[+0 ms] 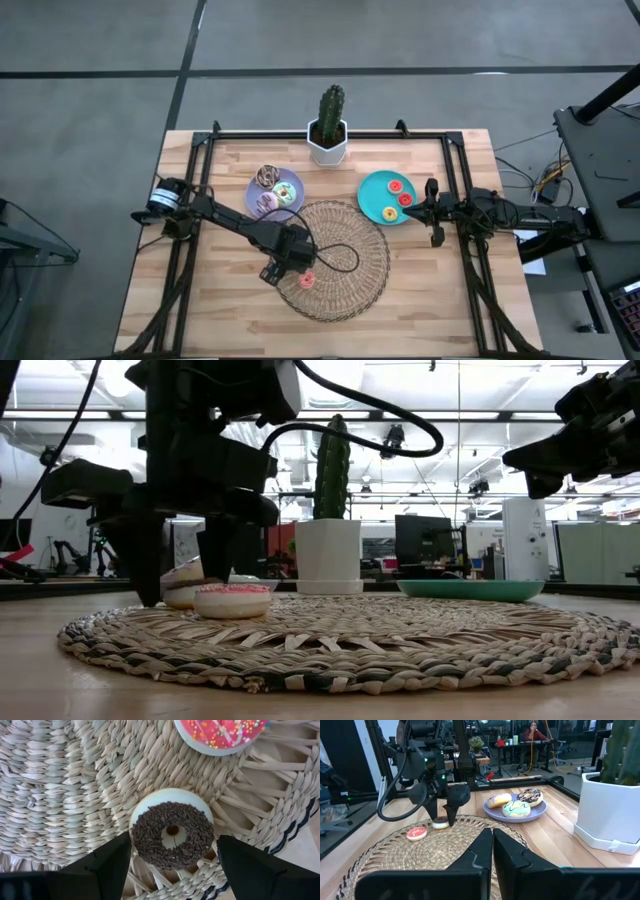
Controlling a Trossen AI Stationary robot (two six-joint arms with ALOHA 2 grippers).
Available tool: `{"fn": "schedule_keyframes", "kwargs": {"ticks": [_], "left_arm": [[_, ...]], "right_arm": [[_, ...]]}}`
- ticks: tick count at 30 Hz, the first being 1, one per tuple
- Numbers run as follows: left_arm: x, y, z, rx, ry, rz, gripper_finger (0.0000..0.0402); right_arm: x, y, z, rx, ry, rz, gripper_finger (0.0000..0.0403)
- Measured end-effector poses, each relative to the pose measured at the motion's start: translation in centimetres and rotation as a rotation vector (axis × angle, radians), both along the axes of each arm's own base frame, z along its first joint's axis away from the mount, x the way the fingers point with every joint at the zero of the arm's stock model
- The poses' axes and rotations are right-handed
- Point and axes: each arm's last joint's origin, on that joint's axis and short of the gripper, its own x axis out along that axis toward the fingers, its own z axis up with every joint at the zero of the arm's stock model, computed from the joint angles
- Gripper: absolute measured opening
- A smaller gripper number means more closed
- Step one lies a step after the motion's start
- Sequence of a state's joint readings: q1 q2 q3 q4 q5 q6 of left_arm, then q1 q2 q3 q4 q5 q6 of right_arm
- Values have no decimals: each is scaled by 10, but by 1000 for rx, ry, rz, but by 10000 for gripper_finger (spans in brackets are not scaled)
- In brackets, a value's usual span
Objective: Pick & Place donuts
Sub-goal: Put the small brown donut on the blue plate
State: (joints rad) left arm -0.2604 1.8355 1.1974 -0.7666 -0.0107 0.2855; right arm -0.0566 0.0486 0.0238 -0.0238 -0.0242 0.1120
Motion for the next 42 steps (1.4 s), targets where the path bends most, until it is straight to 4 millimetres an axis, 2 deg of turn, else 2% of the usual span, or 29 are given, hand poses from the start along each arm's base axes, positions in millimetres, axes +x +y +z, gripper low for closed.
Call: {"fn": "schedule_keyframes", "kwargs": {"ticks": [33, 42], "left_arm": [[3, -1, 0, -37, -31, 34, 263], [4, 0, 0, -49, -35, 51, 219]], "right_arm": [[0, 0, 0, 0, 0, 0, 8], [0, 0, 0, 0, 1, 0, 8]]}}
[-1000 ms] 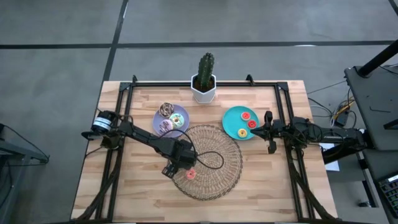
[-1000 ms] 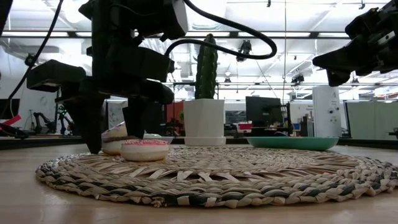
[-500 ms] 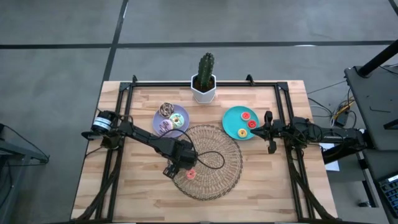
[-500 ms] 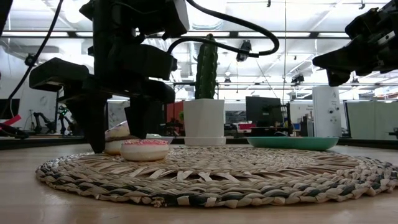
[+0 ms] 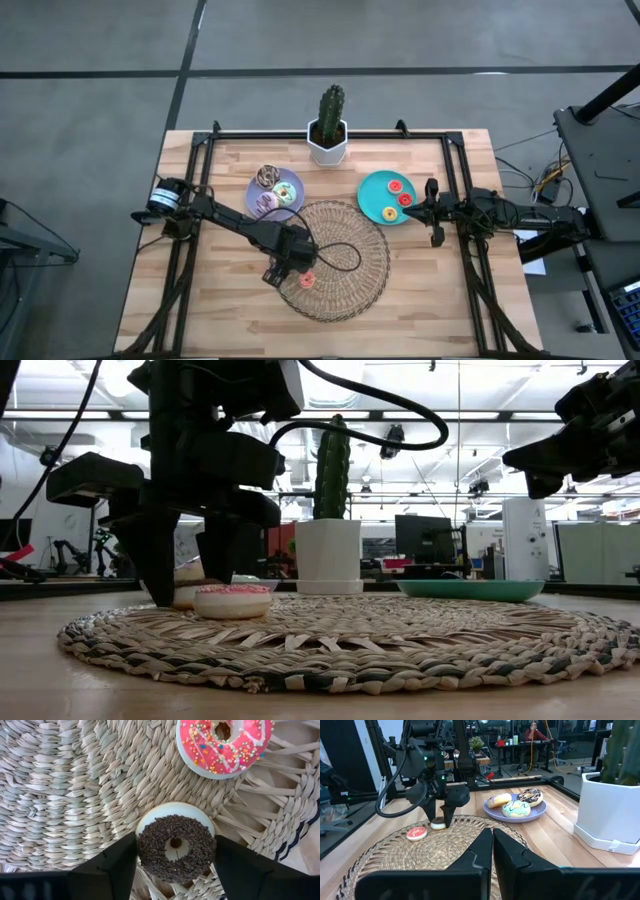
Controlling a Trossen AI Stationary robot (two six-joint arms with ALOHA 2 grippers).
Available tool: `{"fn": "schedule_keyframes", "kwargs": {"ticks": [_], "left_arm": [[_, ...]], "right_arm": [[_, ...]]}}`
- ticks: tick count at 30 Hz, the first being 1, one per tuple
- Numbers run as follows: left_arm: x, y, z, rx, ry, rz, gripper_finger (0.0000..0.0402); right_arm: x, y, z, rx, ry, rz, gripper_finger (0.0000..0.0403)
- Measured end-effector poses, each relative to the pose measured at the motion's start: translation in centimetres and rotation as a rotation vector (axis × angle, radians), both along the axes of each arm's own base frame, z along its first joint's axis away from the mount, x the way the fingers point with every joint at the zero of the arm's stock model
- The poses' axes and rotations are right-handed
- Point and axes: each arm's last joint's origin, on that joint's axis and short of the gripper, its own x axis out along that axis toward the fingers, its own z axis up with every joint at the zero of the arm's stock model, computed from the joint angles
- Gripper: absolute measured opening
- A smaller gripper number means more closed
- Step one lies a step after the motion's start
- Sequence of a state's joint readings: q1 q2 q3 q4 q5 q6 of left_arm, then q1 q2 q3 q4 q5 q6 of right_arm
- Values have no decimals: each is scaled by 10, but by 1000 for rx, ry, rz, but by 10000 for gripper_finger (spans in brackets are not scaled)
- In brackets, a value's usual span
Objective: Pick & Place donuts
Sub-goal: Put the small brown donut on the blue plate
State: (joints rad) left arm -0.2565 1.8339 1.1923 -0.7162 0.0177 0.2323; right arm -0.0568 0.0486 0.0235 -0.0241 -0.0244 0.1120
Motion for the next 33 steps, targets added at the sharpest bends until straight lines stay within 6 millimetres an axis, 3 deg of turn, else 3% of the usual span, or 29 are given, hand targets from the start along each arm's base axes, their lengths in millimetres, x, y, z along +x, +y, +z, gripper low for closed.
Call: {"fn": "schedule_keyframes", "kwargs": {"ticks": [16, 23, 33], "left_arm": [[2, 0, 6, -1, 3, 7, 195], [17, 6, 37, -11, -36, 32, 195], [43, 22, 95, -43, -197, 84, 195]], "right_arm": [[0, 0, 0, 0, 0, 0, 8], [0, 0, 0, 0, 0, 0, 9], [0, 0, 0, 0, 0, 0, 8]]}}
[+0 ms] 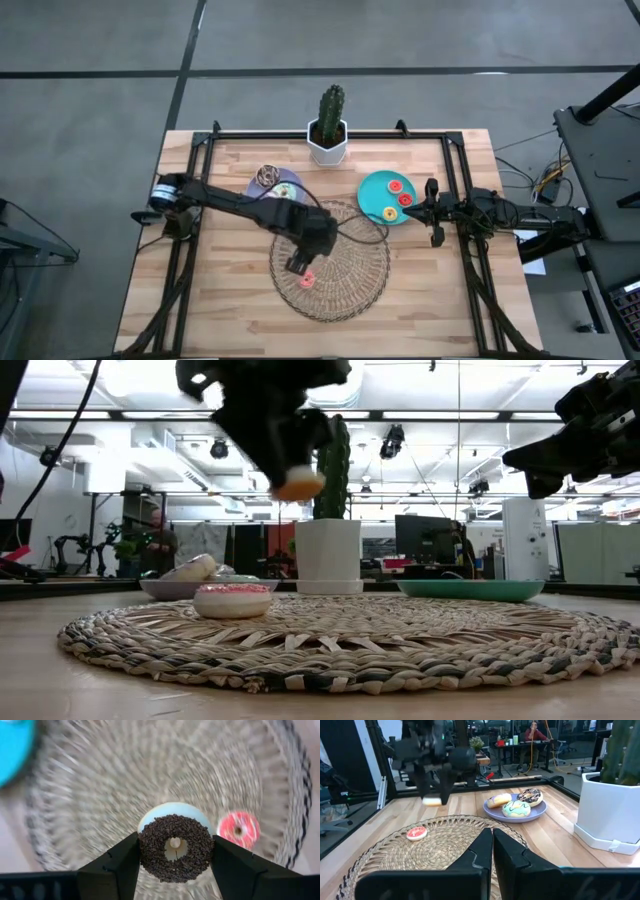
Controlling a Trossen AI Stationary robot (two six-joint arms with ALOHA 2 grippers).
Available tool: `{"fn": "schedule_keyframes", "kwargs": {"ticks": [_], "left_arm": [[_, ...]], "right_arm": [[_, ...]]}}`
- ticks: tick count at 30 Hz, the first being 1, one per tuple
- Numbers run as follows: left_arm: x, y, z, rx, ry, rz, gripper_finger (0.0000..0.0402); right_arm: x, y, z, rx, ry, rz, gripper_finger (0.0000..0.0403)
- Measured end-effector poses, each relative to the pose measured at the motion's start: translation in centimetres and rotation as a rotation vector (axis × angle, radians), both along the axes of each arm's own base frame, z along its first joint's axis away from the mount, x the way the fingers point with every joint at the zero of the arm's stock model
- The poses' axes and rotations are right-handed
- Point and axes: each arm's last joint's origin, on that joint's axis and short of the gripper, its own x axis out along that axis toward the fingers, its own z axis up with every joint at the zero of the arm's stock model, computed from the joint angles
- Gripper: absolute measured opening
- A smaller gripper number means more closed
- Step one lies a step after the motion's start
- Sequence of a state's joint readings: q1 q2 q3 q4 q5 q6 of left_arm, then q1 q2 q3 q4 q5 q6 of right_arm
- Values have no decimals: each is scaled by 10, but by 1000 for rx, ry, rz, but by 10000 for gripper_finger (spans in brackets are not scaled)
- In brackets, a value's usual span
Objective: Pick & Place donuts
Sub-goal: Put the small brown donut on the blue plate
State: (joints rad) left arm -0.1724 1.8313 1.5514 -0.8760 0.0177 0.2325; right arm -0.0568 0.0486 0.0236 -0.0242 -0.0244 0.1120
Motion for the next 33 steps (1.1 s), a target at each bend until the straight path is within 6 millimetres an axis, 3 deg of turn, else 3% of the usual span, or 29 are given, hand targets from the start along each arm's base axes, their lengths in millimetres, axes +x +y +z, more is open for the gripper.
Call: {"fn": "schedule_keyframes", "kwargs": {"ticks": [6, 20, 25, 33], "left_arm": [[8, 13, 18, 4, -66, 41, 195], [45, 34, 15, 17, -114, 172, 195], [58, 53, 12, 33, -123, 189, 195], [65, 98, 13, 64, -190, 241, 195]], "right_arm": [[0, 0, 0, 0, 0, 0, 9], [0, 0, 0, 0, 0, 0, 9], [0, 0, 0, 0, 1, 0, 8], [0, 0, 0, 0, 0, 0, 8]]}}
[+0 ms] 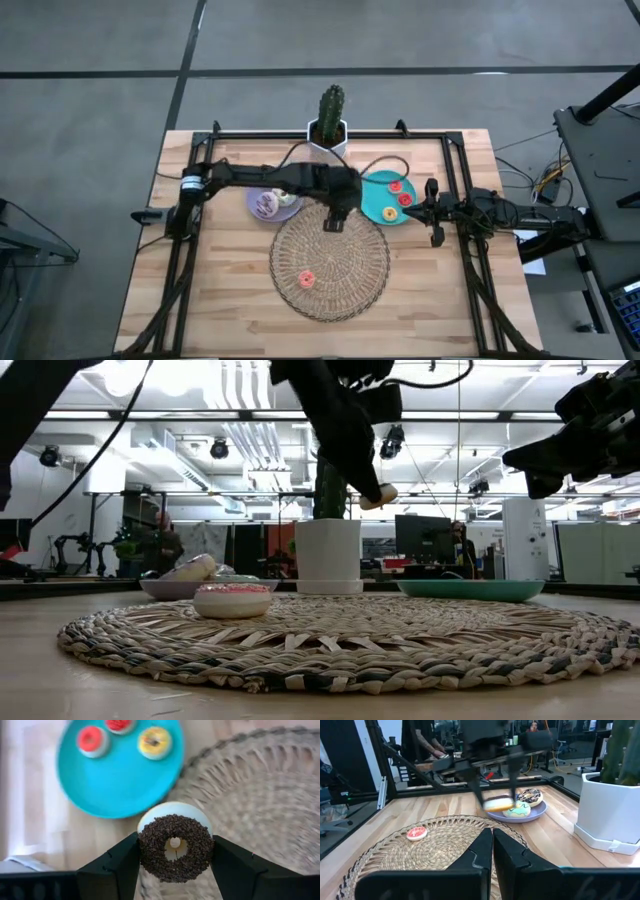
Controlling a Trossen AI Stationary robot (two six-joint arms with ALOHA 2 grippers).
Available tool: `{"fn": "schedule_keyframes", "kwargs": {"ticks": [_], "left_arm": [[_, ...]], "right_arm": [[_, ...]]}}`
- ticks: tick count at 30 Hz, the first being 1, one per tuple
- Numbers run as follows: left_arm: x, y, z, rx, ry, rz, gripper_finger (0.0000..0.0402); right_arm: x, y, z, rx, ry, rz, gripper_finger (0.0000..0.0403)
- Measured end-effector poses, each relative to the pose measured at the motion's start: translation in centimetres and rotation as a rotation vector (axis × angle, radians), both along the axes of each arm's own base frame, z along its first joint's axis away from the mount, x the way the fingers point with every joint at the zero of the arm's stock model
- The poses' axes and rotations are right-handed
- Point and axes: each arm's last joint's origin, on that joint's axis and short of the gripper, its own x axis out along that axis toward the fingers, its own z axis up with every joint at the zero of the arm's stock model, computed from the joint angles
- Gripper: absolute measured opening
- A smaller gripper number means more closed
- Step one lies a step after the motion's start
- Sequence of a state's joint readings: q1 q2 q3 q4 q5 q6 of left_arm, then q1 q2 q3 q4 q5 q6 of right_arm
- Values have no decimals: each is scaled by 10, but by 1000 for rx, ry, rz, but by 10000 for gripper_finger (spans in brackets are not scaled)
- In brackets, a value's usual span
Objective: Pick & Place donuts
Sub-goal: Put the small brown donut on the blue plate
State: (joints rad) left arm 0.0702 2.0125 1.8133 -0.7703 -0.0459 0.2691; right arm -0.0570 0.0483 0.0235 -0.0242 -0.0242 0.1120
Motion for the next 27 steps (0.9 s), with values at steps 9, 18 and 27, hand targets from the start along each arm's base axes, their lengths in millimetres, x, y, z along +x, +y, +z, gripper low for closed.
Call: {"fn": "schedule_keyframes", "kwargs": {"ticks": [9, 18, 27], "left_arm": [[1, 40, 4, -17, -75, 63, 195], [8, 53, 6, -21, -171, 69, 195], [20, 70, -9, -5, -221, 95, 195]], "right_arm": [[0, 0, 0, 0, 0, 1, 8], [0, 0, 0, 0, 0, 0, 8], [0, 0, 0, 0, 0, 0, 8]]}}
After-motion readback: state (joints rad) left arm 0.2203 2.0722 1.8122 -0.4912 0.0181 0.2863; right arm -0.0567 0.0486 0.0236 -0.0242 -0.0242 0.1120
